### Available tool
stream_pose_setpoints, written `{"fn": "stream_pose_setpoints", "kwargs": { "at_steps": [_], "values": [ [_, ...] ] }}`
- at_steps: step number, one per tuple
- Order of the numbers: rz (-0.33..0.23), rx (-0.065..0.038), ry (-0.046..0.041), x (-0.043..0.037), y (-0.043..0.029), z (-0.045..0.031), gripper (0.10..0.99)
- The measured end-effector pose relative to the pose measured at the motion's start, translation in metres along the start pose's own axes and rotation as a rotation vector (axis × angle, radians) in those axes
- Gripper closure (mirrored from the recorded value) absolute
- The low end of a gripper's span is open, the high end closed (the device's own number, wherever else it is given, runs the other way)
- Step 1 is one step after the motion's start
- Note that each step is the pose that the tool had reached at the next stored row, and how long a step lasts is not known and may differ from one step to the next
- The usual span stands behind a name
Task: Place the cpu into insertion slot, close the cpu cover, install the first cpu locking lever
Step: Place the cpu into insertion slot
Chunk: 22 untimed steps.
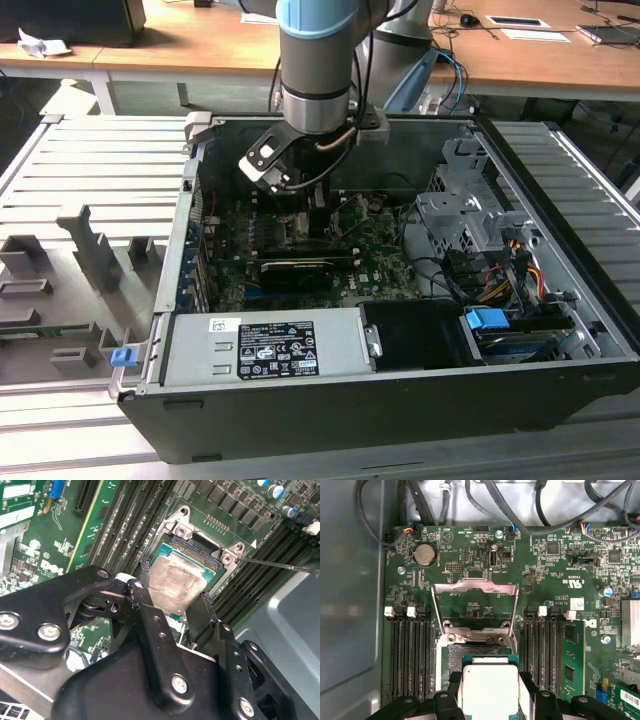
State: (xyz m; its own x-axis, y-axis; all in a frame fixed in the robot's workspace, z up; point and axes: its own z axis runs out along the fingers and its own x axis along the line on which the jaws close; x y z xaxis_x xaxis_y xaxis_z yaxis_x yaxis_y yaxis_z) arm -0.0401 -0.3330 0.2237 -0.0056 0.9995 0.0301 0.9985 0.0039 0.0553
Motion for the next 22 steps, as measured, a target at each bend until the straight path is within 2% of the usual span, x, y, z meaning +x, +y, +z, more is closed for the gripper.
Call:
{"fn": "stream_pose_setpoints", "kwargs": {
  "at_steps": [7, 15, 22],
  "values": [
    [0.000, 0.000, 0.0005, 0.0058, -0.0004, 0.0097, 0.553],
    [0.012, 0.000, -0.0001, 0.0075, -0.0009, 0.0198, 0.553],
    [0.011, 0.000, -0.0014, 0.0112, -0.0010, 0.0224, 0.553]
  ]
}}
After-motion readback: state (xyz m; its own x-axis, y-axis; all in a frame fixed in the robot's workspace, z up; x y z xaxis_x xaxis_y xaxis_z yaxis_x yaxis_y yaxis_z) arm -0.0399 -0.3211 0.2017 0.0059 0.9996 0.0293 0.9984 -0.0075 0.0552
